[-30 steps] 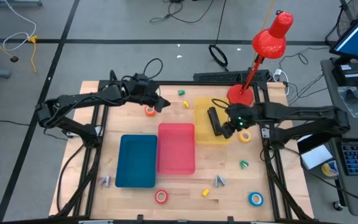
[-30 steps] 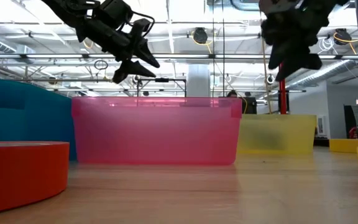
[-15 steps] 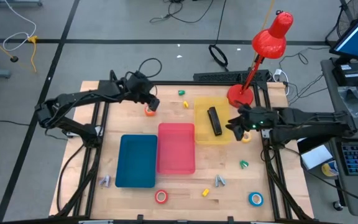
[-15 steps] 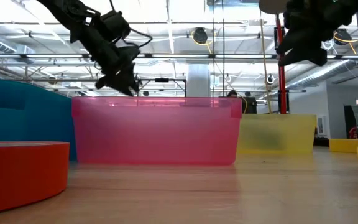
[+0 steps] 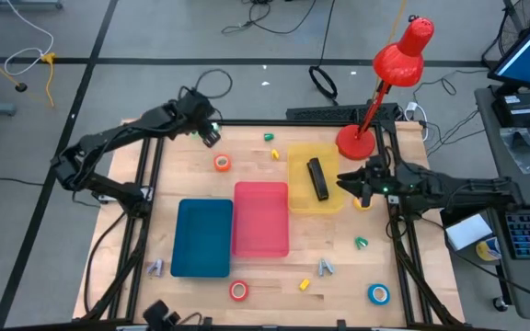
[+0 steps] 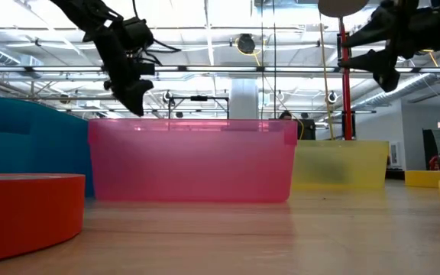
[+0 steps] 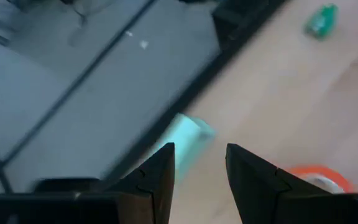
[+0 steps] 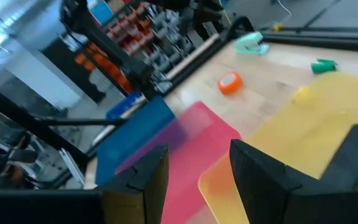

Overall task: Pick and place Stapler, Stapler remover, tape
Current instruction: Put the blue stapler into the yellow bin

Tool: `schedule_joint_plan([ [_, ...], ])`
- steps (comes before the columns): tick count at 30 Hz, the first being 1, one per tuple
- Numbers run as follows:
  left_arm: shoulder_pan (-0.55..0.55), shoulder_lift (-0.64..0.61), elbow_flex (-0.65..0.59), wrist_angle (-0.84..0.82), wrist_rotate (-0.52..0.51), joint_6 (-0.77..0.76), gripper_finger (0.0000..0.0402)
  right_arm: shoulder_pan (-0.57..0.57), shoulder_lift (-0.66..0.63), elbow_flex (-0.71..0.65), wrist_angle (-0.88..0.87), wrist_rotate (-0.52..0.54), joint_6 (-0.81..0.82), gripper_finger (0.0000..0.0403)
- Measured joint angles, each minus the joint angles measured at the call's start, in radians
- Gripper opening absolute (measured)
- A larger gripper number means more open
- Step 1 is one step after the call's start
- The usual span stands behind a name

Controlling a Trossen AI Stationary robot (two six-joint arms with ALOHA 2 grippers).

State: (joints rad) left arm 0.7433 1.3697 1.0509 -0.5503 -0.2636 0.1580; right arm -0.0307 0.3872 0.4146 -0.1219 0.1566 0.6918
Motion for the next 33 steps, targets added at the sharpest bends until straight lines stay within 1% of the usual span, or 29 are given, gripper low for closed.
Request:
schedule_joint_plan([
  [4, 0.061, 0.022, 0.053, -0.010, 0.007, 0.069, 0.0145, 0.000, -0.028, -0.035, 0.052, 0.000, 0.002, 0.0160],
  [6, 0.095, 0.042, 0.075, -0.048, 0.051, 0.108, 0.0145, 0.000, -0.034, -0.044, 0.063, 0.000, 0.002, 0.0161],
  [10, 0.152, 0.124, 0.118, -0.122, 0.129, 0.161, 0.0145, 0.000, -0.036, -0.056, 0.102, 0.000, 0.002, 0.0161],
  [16, 0.211, 0.258, 0.164, -0.210, 0.141, 0.249, 0.0145, 0.000, -0.036, -0.056, 0.104, 0.000, 0.002, 0.0162],
  [19, 0.223, 0.305, 0.181, -0.248, 0.167, 0.285, 0.0145, 0.000, -0.036, -0.056, 0.104, 0.000, 0.002, 0.0161],
  [23, 0.221, 0.341, 0.184, -0.277, 0.170, 0.336, 0.0145, 0.000, -0.036, -0.056, 0.103, 0.000, 0.002, 0.0160],
  [33, 0.211, 0.348, 0.184, -0.283, 0.203, 0.415, 0.0146, 0.000, -0.036, -0.056, 0.103, 0.003, 0.003, 0.0160],
])
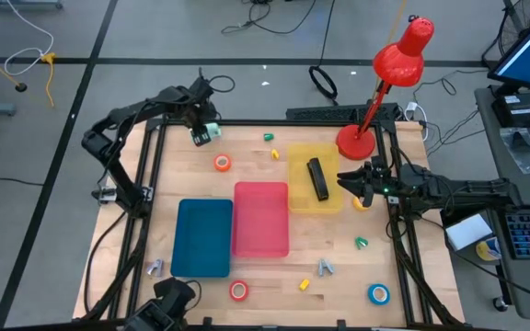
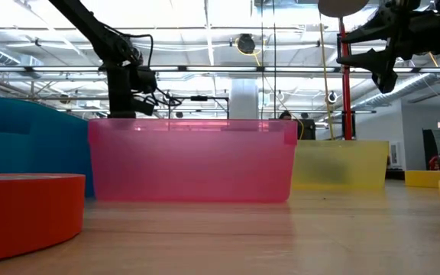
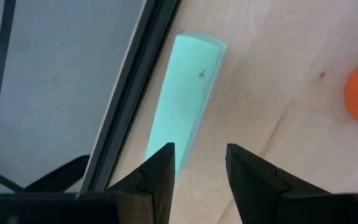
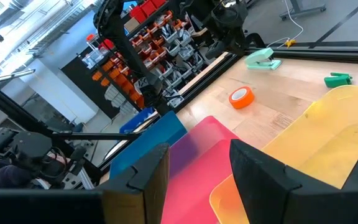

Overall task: Pick and place Stapler, Stapler remover, tape
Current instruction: Put the blue stapler into the yellow bin

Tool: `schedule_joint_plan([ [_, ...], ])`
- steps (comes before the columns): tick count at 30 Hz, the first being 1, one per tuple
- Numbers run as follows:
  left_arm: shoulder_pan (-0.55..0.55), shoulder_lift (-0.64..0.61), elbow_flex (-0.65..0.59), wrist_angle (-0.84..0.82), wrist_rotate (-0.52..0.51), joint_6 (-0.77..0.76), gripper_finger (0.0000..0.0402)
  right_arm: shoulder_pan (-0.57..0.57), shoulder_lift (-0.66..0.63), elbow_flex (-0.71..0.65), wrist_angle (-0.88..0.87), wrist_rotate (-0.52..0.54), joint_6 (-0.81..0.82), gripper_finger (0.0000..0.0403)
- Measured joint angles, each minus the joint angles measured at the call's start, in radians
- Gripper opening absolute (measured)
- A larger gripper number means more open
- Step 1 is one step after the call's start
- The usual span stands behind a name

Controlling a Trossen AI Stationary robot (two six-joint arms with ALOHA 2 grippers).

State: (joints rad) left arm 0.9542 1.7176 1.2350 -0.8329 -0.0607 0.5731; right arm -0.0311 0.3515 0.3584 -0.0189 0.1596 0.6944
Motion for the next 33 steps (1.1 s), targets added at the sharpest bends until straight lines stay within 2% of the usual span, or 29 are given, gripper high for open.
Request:
schedule_joint_plan([
  [8, 0.010, 0.000, 0.000, -0.001, -0.021, 0.044, 0.0154, 0.000, 0.000, 0.000, 0.000, 0.000, 0.000, 0.0160],
  [20, 0.048, 0.000, -0.003, 0.001, -0.019, 0.050, 0.0235, 0.000, 0.000, 0.000, 0.000, 0.001, 0.000, 0.0161],
  [33, 0.048, -0.001, -0.123, 0.155, -0.025, 0.074, 0.0241, 0.000, 0.000, 0.000, 0.000, 0.001, 0.000, 0.0160],
])
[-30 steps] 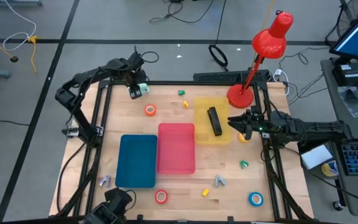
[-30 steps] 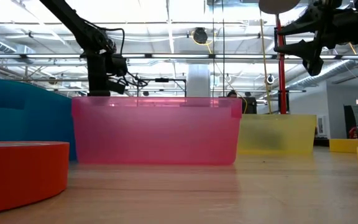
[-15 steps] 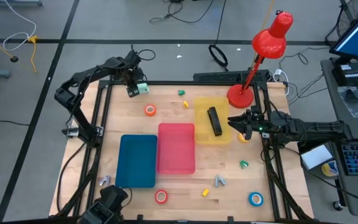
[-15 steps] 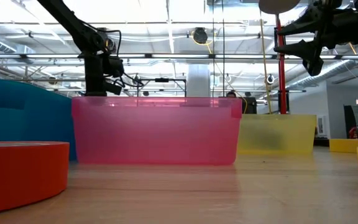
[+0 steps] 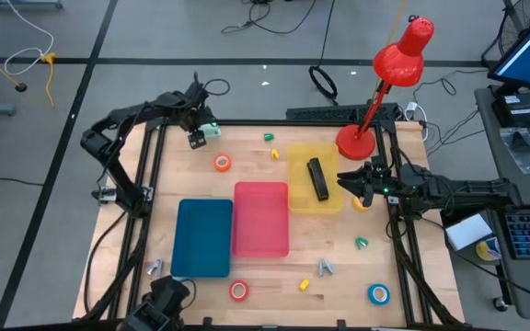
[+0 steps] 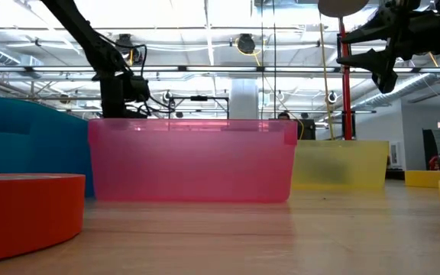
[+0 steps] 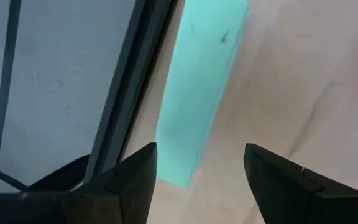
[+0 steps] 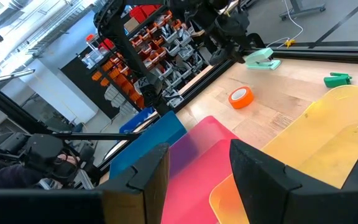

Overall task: Pick and place Stapler, Stapler remover, tape
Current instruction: Put the blue stapler into the yellow bin

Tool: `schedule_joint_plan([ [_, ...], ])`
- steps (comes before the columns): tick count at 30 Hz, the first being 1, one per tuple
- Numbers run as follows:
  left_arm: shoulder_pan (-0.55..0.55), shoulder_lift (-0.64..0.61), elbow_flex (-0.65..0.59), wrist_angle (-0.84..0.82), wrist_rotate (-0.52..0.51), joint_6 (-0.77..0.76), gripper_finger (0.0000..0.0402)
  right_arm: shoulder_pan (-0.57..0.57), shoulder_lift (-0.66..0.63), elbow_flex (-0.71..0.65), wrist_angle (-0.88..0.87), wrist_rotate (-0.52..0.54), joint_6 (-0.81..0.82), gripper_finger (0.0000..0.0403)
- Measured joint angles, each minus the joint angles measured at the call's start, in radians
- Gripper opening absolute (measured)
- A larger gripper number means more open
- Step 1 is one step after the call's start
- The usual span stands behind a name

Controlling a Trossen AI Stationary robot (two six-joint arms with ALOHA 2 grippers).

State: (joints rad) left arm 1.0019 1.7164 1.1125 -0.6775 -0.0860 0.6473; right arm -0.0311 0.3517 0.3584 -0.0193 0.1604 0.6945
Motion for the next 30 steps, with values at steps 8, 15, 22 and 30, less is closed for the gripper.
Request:
schedule_joint_plan([
  [8, 0.000, 0.000, -0.030, 0.048, -0.020, -0.011, 0.0241, 0.000, 0.000, 0.000, 0.000, 0.000, 0.000, 0.0161],
  [15, -0.011, 0.029, -0.027, 0.014, -0.008, -0.012, 0.0241, 0.000, 0.000, 0.000, 0.000, -0.003, 0.000, 0.0161],
  [22, -0.030, 0.085, -0.037, -0.031, -0.034, -0.039, 0.0239, 0.000, 0.000, 0.000, 0.000, -0.004, 0.026, 0.0160],
  [30, -0.044, 0.090, -0.029, -0.010, -0.029, -0.043, 0.0149, 0.000, 0.000, 0.000, -0.003, -0.004, 0.025, 0.0161],
])
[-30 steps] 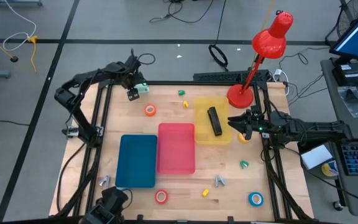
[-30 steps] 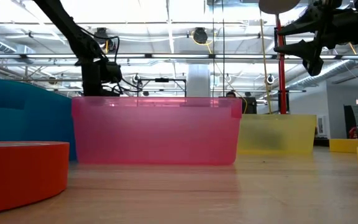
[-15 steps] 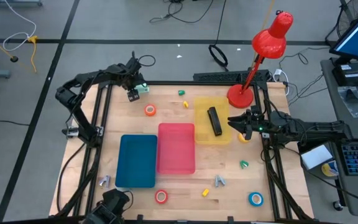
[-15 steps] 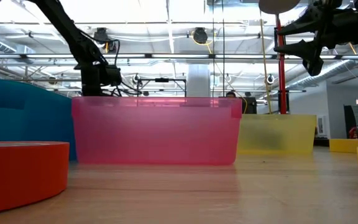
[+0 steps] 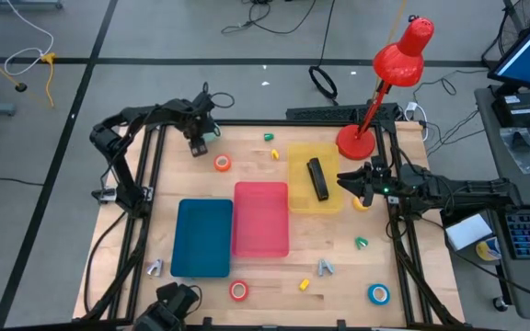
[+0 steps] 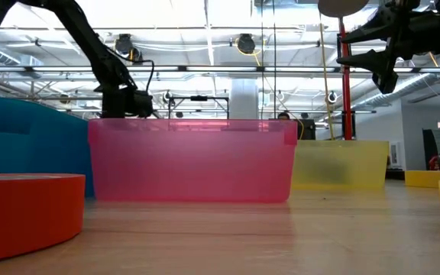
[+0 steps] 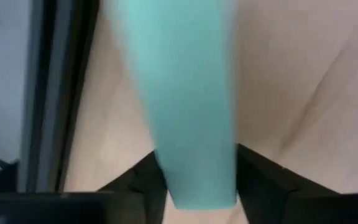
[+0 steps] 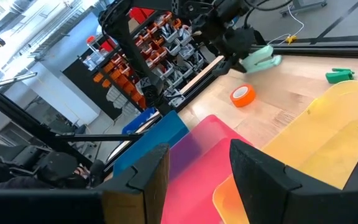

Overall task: Pick and place Stapler, Stapler remover, tape
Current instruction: Put the blue stapler into the yellow bin

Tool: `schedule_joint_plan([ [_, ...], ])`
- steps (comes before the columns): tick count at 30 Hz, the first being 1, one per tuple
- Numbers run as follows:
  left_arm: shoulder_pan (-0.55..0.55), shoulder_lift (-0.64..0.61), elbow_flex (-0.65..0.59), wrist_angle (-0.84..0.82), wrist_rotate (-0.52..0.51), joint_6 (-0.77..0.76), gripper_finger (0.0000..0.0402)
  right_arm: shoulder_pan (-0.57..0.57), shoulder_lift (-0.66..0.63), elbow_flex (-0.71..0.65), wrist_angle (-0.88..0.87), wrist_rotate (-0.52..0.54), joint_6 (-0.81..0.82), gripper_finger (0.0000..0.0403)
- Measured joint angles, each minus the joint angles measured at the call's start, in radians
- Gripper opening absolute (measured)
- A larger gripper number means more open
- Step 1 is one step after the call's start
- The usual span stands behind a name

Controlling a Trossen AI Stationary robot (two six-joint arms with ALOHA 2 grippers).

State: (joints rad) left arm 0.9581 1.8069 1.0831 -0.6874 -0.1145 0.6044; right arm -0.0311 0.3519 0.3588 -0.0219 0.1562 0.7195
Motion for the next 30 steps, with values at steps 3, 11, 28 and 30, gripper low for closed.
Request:
schedule_joint_plan([
  [3, -0.004, -0.002, 0.001, 0.002, 0.010, -0.015, 0.0126, 0.000, 0.000, 0.000, -0.002, 0.000, -0.001, 0.0160],
  [11, -0.004, -0.007, 0.002, -0.039, 0.010, -0.045, 0.0126, 0.000, 0.000, 0.000, -0.005, 0.000, 0.001, 0.0160],
  [28, -0.187, -0.485, 0.001, -0.182, 0.099, -0.200, 0.0126, 0.000, 0.106, 0.000, 0.237, 0.005, -0.059, 0.0154],
  [30, -0.260, -0.526, 0.001, -0.184, 0.096, -0.238, 0.0126, 0.000, 0.157, 0.000, 0.355, 0.005, -0.145, 0.0149],
])
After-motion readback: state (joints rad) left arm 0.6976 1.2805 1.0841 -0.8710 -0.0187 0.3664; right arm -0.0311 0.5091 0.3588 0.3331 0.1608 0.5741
